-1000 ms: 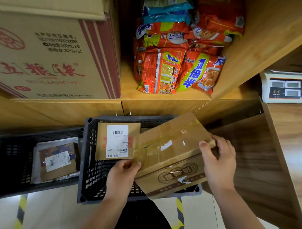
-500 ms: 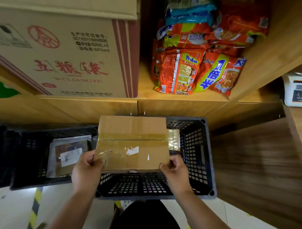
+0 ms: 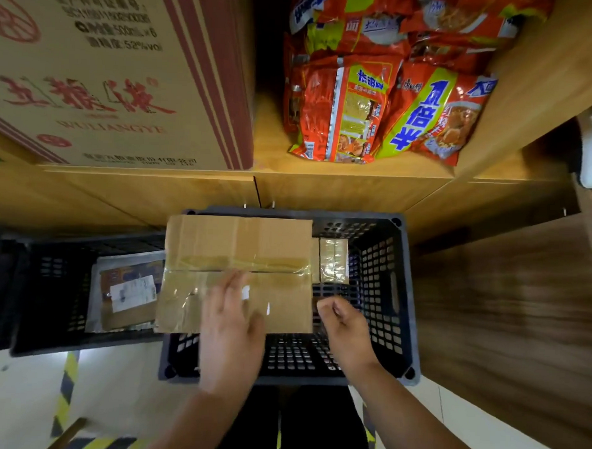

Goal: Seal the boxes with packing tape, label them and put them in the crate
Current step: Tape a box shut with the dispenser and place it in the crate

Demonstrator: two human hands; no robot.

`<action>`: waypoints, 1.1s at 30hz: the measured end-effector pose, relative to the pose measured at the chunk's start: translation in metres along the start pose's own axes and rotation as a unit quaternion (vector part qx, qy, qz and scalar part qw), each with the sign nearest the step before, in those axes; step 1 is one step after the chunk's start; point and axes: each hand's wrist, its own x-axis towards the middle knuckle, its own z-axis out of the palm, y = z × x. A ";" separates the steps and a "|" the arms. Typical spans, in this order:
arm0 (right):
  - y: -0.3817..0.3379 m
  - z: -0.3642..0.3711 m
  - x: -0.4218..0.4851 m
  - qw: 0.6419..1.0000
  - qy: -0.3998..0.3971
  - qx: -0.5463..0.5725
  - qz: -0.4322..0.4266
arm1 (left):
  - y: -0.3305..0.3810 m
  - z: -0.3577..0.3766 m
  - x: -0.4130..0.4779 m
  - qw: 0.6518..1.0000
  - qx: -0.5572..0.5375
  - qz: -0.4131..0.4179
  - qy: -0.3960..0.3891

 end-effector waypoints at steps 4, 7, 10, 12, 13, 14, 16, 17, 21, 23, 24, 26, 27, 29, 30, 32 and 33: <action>0.019 -0.032 0.043 0.999 -0.001 -0.045 0.006 | 0.054 0.051 -0.008 0.994 -0.032 0.068 -0.077; 0.042 -0.045 0.085 0.995 -0.020 -0.096 0.003 | 0.079 0.103 0.003 0.991 -0.085 0.028 -0.104; 0.066 -0.049 0.121 0.997 -0.043 -0.058 0.026 | 0.088 0.158 0.014 0.982 -0.125 -0.040 -0.138; 0.089 -0.051 0.142 0.994 -0.052 -0.101 0.011 | 0.080 0.197 0.024 0.970 -0.143 -0.110 -0.161; 0.100 -0.049 0.151 0.993 -0.040 -0.110 0.024 | 0.072 0.218 0.030 0.964 -0.141 -0.149 -0.168; 0.110 -0.046 0.161 0.995 -0.039 -0.081 0.037 | 0.062 0.238 0.038 0.960 -0.132 -0.182 -0.167; 0.125 -0.038 0.178 0.998 -0.017 -0.023 0.058 | 0.038 0.277 0.057 0.957 -0.113 -0.226 -0.145; 0.132 -0.036 0.185 0.998 -0.001 -0.032 0.052 | 0.027 0.294 0.067 0.955 -0.110 -0.240 -0.132; 0.145 -0.032 0.205 0.995 -0.004 -0.031 0.092 | -0.003 0.336 0.096 0.955 -0.083 -0.267 -0.103; 0.148 -0.031 0.211 0.995 -0.021 -0.019 0.100 | -0.008 0.345 0.104 0.953 -0.087 -0.275 -0.090; 0.149 -0.031 0.214 0.994 -0.023 -0.029 0.099 | -0.008 0.347 0.106 0.952 -0.101 -0.278 -0.085; 0.148 -0.031 0.217 0.995 -0.021 0.020 0.099 | -0.006 0.349 0.108 0.948 -0.139 -0.277 -0.074; 0.145 -0.030 0.217 0.994 -0.017 0.042 0.101 | -0.003 0.348 0.107 0.948 -0.156 -0.270 -0.069; 0.144 -0.033 0.211 0.991 0.002 0.078 0.104 | 0.007 0.341 0.100 0.951 -0.172 -0.250 -0.057; 0.140 -0.036 0.205 0.990 0.008 0.098 0.105 | 0.012 0.336 0.094 0.952 -0.177 -0.243 -0.052; 0.135 -0.044 0.192 0.991 0.020 0.107 0.081 | 0.025 0.322 0.079 0.949 -0.197 -0.242 -0.045; 0.132 -0.047 0.185 0.992 0.021 0.105 0.065 | 0.029 0.314 0.071 0.946 -0.207 -0.244 -0.042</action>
